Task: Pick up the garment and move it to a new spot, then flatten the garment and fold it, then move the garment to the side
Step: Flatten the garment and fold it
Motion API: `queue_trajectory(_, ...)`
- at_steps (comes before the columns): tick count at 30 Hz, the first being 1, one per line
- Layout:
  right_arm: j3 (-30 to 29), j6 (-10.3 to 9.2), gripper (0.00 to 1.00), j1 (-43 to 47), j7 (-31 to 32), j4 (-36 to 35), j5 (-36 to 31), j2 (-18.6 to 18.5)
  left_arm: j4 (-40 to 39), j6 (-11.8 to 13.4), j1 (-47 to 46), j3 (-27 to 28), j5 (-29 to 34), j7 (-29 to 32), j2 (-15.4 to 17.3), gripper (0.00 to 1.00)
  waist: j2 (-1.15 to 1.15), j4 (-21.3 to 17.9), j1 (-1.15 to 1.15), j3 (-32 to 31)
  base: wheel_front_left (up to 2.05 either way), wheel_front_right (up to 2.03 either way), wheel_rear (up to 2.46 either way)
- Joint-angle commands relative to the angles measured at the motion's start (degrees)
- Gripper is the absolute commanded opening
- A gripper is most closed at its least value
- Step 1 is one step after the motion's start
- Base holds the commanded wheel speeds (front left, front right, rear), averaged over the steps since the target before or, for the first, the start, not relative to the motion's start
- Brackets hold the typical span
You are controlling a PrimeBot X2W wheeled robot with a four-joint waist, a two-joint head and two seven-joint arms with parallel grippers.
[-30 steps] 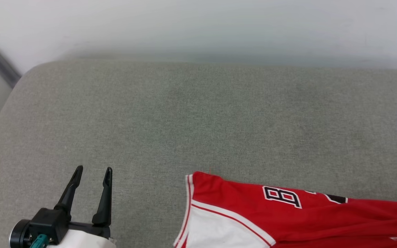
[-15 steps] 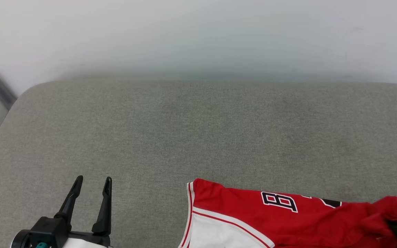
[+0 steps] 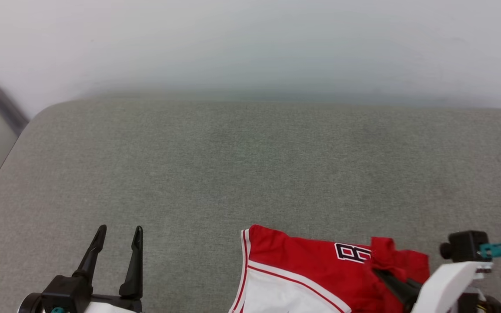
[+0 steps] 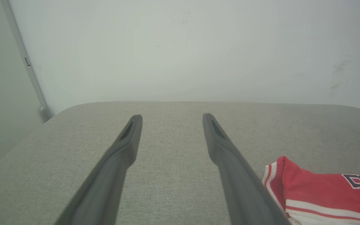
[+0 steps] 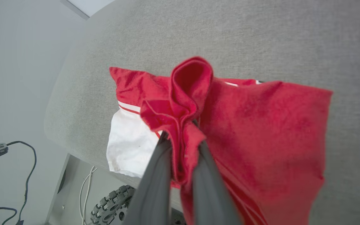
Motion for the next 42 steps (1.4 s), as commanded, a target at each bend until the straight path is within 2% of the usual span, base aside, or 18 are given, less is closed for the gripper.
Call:
queue_trajectory(1,1.0,0.0,0.0,-1.2,0.4,0.2,0.6,0.9,0.2,-0.1,-0.6,-0.1,0.4,-0.1,-0.2,1.0,0.0,0.5,0.0,0.3,0.0,0.0,0.0)
queue_trajectory(6,5.8,0.0,0.0,-3.3,-0.8,2.8,2.8,1.7,0.2,-0.1,-1.7,-1.3,0.2,-0.1,-0.3,1.0,0.0,2.3,0.0,0.9,0.0,0.0,0.0)
queue_trajectory(17,16.0,0.0,0.0,-8.5,-10.2,14.8,9.4,1.7,1.4,-0.1,-2.1,-2.2,-0.5,-0.1,0.2,1.0,0.0,4.9,0.0,1.9,0.0,0.0,0.0)
queue_trajectory(23,19.5,0.01,0.0,-12.3,-15.3,21.2,11.4,1.7,1.6,-0.1,-2.6,-2.5,-0.5,-0.1,0.2,1.0,0.0,5.8,0.0,2.4,0.0,0.0,0.0)
queue_trajectory(24,19.8,0.0,0.42,-12.5,-16.0,22.2,12.1,1.7,2.1,-0.1,-2.6,-2.4,-0.8,-0.1,0.0,1.0,0.0,5.9,0.0,2.5,0.0,0.0,0.0)
queue_trajectory(25,20.0,0.0,1.0,-12.9,-16.6,22.9,12.2,1.7,2.3,-0.1,-2.7,-2.5,-0.9,-0.1,0.0,1.0,0.0,6.0,0.0,2.6,0.0,0.0,0.0)
queue_trajectory(33,24.2,0.0,1.0,-15.4,-18.2,22.5,14.8,1.7,2.4,-0.1,-2.1,-1.9,-1.3,-0.1,0.2,1.0,0.0,5.0,0.0,2.2,0.0,0.0,0.0)
queue_trajectory(36,23.1,0.0,1.0,-16.7,-18.9,21.1,13.6,1.7,2.1,-0.1,-2.1,-2.2,-1.5,-0.1,0.3,1.0,0.0,4.1,0.0,1.9,0.0,0.0,0.0)
queue_trajectory(40,19.8,0.0,1.0,-19.3,-19.6,18.7,6.5,1.5,1.3,-0.1,-2.5,-1.9,-1.4,-0.1,0.2,1.0,0.0,2.8,0.0,1.6,0.0,0.0,0.0)
queue_trajectory(42,18.5,0.0,1.0,-20.9,-20.8,16.7,0.7,-0.8,1.0,-0.1,-2.5,-1.9,-1.3,-0.1,0.1,1.0,0.0,2.1,0.0,1.6,0.0,0.0,0.0)
